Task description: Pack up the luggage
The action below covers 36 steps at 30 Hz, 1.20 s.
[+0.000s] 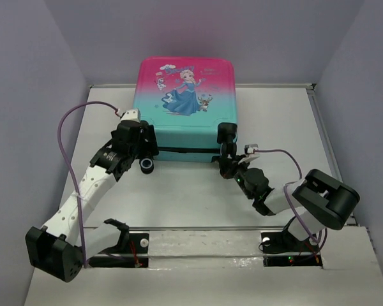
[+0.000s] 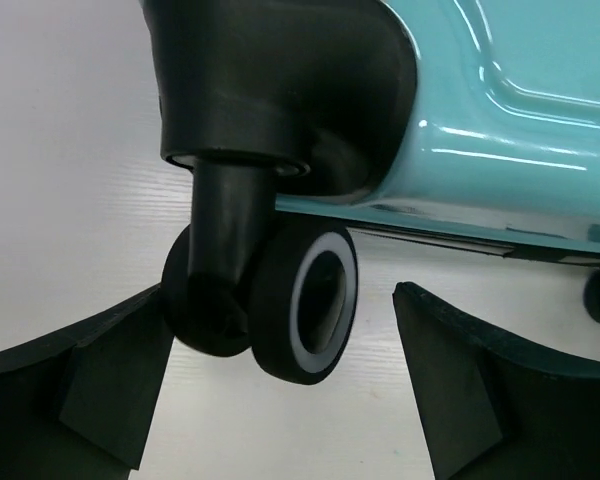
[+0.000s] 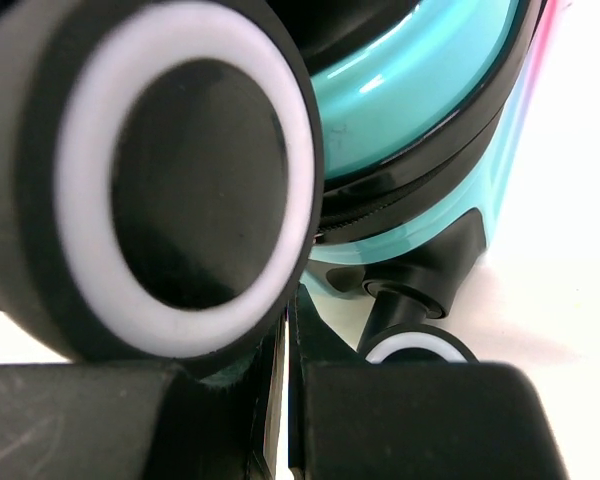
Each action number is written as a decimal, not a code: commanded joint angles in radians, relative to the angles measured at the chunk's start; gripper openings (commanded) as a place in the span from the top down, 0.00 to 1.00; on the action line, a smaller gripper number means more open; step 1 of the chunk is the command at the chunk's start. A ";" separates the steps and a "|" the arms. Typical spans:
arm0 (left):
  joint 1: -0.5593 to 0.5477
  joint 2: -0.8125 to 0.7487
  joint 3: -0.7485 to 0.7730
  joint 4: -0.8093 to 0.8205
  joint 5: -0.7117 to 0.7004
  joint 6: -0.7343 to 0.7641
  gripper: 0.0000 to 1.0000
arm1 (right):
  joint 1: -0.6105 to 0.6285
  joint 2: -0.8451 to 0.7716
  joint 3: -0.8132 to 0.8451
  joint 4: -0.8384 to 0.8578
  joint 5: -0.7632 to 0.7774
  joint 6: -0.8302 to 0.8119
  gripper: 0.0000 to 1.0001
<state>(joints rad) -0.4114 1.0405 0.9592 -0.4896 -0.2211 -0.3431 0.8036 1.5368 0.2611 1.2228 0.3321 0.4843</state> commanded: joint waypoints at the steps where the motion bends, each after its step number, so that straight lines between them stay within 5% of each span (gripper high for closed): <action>1: 0.020 0.016 0.026 0.068 -0.021 0.052 0.04 | 0.019 -0.069 0.041 0.021 -0.107 -0.019 0.93; 7: 0.028 0.016 0.000 0.109 0.002 0.052 0.14 | 0.019 -0.084 0.049 -0.002 -0.113 -0.033 0.93; 11: 0.042 0.023 -0.011 0.161 0.043 0.052 0.35 | 0.019 -0.070 0.049 0.011 -0.119 -0.026 0.93; 15: 0.046 0.044 -0.013 0.169 0.083 0.047 0.30 | 0.019 -0.076 0.050 0.001 -0.119 -0.029 0.93; 17: 0.048 0.046 -0.028 0.203 0.133 0.044 0.55 | 0.019 -0.087 0.049 -0.003 -0.116 -0.032 0.93; 19: 0.048 0.032 -0.060 0.279 0.237 0.024 0.94 | 0.009 -0.116 0.049 -0.025 -0.113 -0.041 0.93; 23: 0.020 0.010 -0.082 0.414 0.425 -0.069 0.94 | -0.003 -0.216 0.050 -0.135 -0.107 -0.061 0.93; 27: -0.125 0.038 0.027 0.459 0.382 -0.114 0.94 | -0.003 -0.253 0.093 -0.227 -0.085 -0.081 0.93; 36: -0.340 0.154 0.102 0.689 0.445 -0.250 0.94 | 0.178 0.086 0.352 -0.181 -0.042 -0.087 0.93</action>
<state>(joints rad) -0.5774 1.1625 0.9642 -0.2520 -0.1936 -0.4545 0.7715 1.4807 0.4023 0.8848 0.7101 0.3573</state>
